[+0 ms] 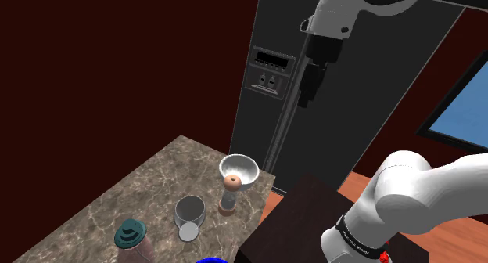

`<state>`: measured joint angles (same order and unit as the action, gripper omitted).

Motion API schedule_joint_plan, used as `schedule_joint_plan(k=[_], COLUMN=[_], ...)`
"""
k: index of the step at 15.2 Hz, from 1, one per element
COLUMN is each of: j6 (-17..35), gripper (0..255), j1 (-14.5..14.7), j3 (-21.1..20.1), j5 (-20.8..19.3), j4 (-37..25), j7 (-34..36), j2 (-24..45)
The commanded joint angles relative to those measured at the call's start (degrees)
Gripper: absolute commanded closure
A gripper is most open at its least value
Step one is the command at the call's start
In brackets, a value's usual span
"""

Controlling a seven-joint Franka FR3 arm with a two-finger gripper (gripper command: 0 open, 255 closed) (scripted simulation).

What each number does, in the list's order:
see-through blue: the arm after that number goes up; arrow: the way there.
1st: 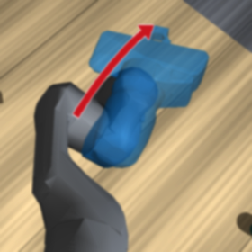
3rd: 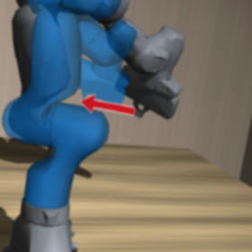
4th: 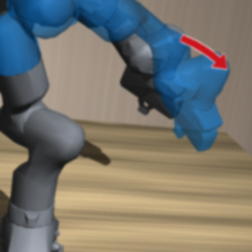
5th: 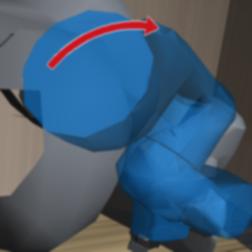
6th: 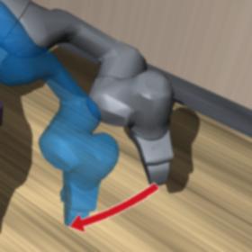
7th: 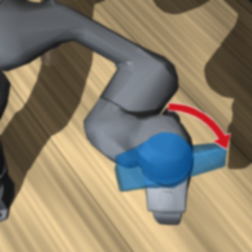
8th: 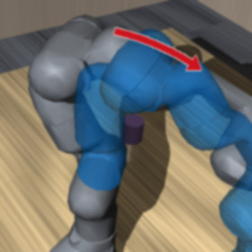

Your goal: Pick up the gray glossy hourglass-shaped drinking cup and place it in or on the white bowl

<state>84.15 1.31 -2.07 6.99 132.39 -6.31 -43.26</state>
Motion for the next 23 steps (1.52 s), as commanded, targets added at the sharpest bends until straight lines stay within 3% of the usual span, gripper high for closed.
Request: schedule_joint_plan(k=[1, 12, 23], j6=[0.0, 21.79, 45.59], gripper=[0, 0, 0], j1=[0.0, 3.43, 5.72], j3=[0.0, -8.98, -18.74], j5=[0.0, 6.08, 8.69], j4=[0.0, 12.42, 14.85], j7=[0.0, 5.47, 11.7], j2=[0.0, 6.54, 24.93])
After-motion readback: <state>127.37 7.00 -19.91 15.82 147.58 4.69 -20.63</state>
